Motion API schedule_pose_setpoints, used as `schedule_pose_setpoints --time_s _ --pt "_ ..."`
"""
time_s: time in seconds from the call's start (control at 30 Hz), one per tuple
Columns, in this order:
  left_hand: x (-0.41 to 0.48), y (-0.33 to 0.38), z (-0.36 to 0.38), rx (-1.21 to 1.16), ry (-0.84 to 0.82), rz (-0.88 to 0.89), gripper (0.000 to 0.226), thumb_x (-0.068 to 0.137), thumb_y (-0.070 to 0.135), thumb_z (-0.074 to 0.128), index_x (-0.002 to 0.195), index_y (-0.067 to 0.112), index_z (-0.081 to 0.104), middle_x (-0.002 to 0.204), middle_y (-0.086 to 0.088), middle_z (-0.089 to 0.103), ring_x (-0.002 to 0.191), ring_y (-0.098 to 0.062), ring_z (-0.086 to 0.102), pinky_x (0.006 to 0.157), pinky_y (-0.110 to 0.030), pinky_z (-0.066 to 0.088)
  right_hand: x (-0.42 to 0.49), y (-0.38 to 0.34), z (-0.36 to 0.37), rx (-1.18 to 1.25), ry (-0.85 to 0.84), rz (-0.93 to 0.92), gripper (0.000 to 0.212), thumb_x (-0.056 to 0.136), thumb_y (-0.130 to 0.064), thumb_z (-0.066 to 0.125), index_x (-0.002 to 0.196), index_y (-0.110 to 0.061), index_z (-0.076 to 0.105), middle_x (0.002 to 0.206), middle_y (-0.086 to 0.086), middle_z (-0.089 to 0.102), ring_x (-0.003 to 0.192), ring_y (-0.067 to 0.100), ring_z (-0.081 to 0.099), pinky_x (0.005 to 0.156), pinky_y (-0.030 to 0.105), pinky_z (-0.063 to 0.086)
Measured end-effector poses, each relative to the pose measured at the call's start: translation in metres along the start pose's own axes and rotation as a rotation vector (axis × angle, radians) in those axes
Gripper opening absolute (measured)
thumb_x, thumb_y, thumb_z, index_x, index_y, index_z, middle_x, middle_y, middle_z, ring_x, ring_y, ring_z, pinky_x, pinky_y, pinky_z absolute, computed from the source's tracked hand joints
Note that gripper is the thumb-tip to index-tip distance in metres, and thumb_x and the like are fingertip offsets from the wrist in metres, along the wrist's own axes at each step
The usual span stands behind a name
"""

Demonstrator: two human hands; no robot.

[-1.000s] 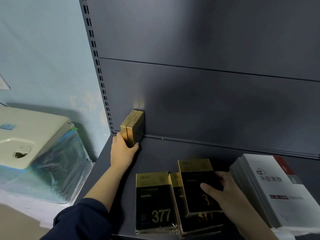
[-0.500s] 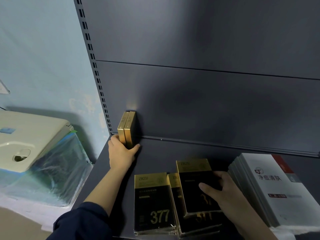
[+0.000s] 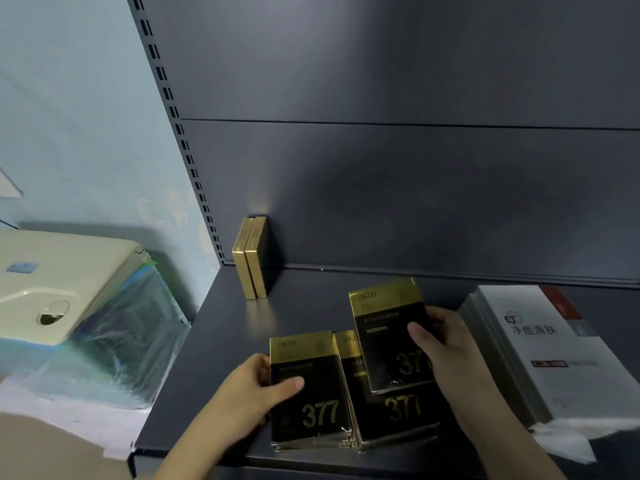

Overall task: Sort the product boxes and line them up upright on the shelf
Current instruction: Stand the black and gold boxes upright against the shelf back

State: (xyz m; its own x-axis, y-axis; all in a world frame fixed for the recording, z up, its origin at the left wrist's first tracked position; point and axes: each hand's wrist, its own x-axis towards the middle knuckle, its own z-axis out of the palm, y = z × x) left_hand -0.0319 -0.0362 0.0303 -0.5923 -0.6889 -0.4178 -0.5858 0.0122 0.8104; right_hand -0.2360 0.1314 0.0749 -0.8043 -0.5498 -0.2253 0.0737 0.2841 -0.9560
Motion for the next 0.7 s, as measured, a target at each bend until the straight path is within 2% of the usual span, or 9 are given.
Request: schedule_pose_setpoints --time_s 0.1,0.17,0.23,0.3,0.37,0.43,0.57,0.63,0.7 --pt "-0.004 -0.006 -0.007 -0.060 0.118 0.007 0.029 0.074 0.032 0.081 0.086 0.008 0.071 0.077 -0.011 0.074 0.063 -0.013 0.070 0.051 -0.026 0.053 -0.003 0.002 0.005 -0.002 -0.013 0.006 0.019 0.094 -0.022 0.058 0.112 -0.026 0.054 0.108 -0.001 0.065 0.101 0.018 0.062 0.091 0.043 0.051" --pt "-0.007 -0.007 -0.017 -0.191 0.212 0.048 0.028 0.075 0.028 0.081 0.084 0.004 0.069 0.073 -0.016 0.072 0.058 -0.013 0.068 0.051 -0.027 0.051 -0.004 0.002 0.005 0.007 -0.007 0.003 0.020 0.094 -0.023 0.058 0.114 -0.024 0.054 0.107 -0.002 0.065 0.101 0.018 0.062 0.090 0.043 0.051" --pt "-0.013 -0.004 -0.024 -0.272 0.355 0.173 0.041 0.070 0.037 0.081 0.079 0.002 0.063 0.069 -0.021 0.065 0.059 -0.018 0.063 0.060 -0.033 0.049 -0.004 0.001 0.003 0.022 0.005 -0.003 0.021 0.094 -0.022 0.058 0.115 -0.023 0.054 0.107 -0.001 0.065 0.100 0.018 0.062 0.090 0.043 0.050" --pt "-0.016 0.010 -0.025 -0.224 0.556 0.297 0.036 0.073 0.034 0.080 0.074 0.008 0.057 0.063 -0.015 0.060 0.057 -0.016 0.055 0.059 -0.030 0.042 -0.003 0.001 0.004 0.039 0.017 0.004 0.021 0.093 -0.022 0.059 0.114 -0.024 0.055 0.106 -0.002 0.064 0.100 0.018 0.062 0.090 0.043 0.050" --pt "-0.008 0.034 -0.020 -0.041 0.681 0.357 0.027 0.078 0.030 0.076 0.076 0.015 0.054 0.063 0.001 0.059 0.058 -0.007 0.054 0.053 -0.022 0.038 -0.002 0.002 0.007 0.048 0.030 0.003 0.017 0.093 -0.022 0.060 0.109 -0.027 0.057 0.105 -0.003 0.065 0.100 0.019 0.062 0.091 0.045 0.050" --pt "0.011 0.055 -0.010 0.073 0.693 0.386 0.026 0.080 0.032 0.073 0.081 0.020 0.050 0.073 0.008 0.059 0.067 -0.003 0.056 0.055 -0.018 0.038 -0.003 0.002 0.009 0.052 0.031 -0.008 0.015 0.093 -0.021 0.060 0.105 -0.030 0.057 0.105 -0.003 0.065 0.100 0.018 0.062 0.092 0.047 0.050" --pt "0.066 0.058 0.003 0.065 0.771 0.360 0.036 0.080 0.024 0.076 0.078 0.017 0.040 0.085 0.002 0.043 0.067 -0.005 0.045 0.058 -0.015 0.038 -0.003 0.003 0.008 0.042 0.035 -0.020 0.018 0.091 -0.019 0.062 0.107 -0.028 0.058 0.105 -0.001 0.067 0.100 0.020 0.064 0.093 0.048 0.050" --pt "0.082 0.053 0.006 0.044 0.802 0.330 0.037 0.078 0.023 0.077 0.084 0.012 0.042 0.094 0.000 0.038 0.069 -0.008 0.042 0.064 -0.020 0.040 -0.002 0.003 0.006 0.033 0.041 -0.019 0.018 0.091 -0.018 0.063 0.103 -0.029 0.058 0.104 -0.001 0.068 0.099 0.020 0.064 0.093 0.047 0.049" --pt "0.090 0.047 0.004 0.017 0.795 0.305 0.040 0.077 0.024 0.077 0.088 0.011 0.042 0.098 -0.004 0.040 0.069 -0.010 0.043 0.061 -0.024 0.038 -0.001 0.004 0.005 0.034 0.040 -0.019 0.017 0.090 -0.017 0.064 0.101 -0.030 0.058 0.102 -0.001 0.068 0.099 0.019 0.063 0.093 0.046 0.049"
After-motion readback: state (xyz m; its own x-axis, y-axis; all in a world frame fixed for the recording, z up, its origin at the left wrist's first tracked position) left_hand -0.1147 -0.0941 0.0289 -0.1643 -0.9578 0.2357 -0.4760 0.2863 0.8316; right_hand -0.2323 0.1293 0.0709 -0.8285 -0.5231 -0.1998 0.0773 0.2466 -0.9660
